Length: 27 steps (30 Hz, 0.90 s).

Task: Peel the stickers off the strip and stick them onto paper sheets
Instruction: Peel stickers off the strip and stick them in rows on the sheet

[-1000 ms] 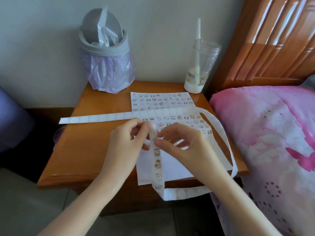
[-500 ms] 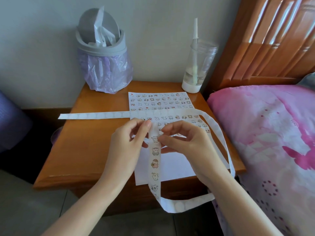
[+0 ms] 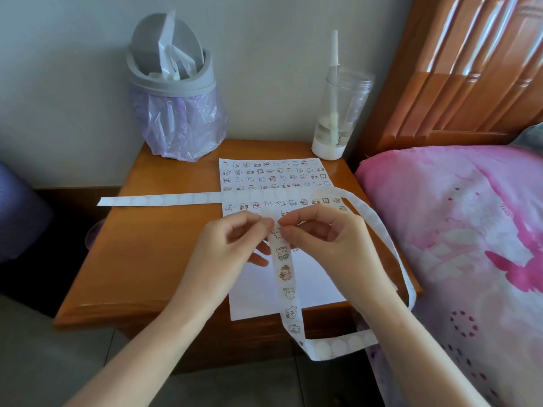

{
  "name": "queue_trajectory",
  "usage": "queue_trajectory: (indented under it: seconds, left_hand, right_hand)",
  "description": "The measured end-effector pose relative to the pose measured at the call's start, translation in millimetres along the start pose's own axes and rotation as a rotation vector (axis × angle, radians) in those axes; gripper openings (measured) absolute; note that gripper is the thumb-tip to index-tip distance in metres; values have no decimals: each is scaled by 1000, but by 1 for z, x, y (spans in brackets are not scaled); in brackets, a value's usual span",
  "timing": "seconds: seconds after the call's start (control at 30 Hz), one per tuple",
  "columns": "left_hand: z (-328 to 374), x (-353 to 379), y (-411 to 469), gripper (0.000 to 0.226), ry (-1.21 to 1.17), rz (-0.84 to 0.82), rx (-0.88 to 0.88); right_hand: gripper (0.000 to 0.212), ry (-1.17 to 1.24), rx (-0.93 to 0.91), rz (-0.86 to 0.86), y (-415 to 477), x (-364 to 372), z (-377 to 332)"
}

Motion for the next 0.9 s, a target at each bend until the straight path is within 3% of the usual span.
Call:
queue_trajectory:
  seconds: [0.43, 0.63, 0.7, 0.8, 0.9]
  left_hand:
    - [0, 1, 0, 14, -29, 24, -13]
    - [-5, 1, 1, 16, -84, 11, -123]
    - [-5, 0, 2, 16, -124, -3, -166]
    - [-6, -1, 3, 18, -102, 13, -145]
    - [-9, 0, 4, 17, -41, 44, -105]
  right_hand:
    - [9, -138, -53, 15, 0, -2, 1]
    - [3, -364, -131, 5, -1, 1, 1]
    - [9, -451, -158, -1, -1, 1, 0]
    - [21, -428, -140, -28, 0, -4, -5]
    - [15, -292, -85, -58, 5, -28, -11]
Point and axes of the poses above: each hand's wrist, its own y-axis towards the middle knuckle, its own x-axis out of the palm, z = x × y, the point moved 1 cm from there along y, towards the middle knuckle, and after that the axes turned 2 degrees about z, right-handed, at the moved point
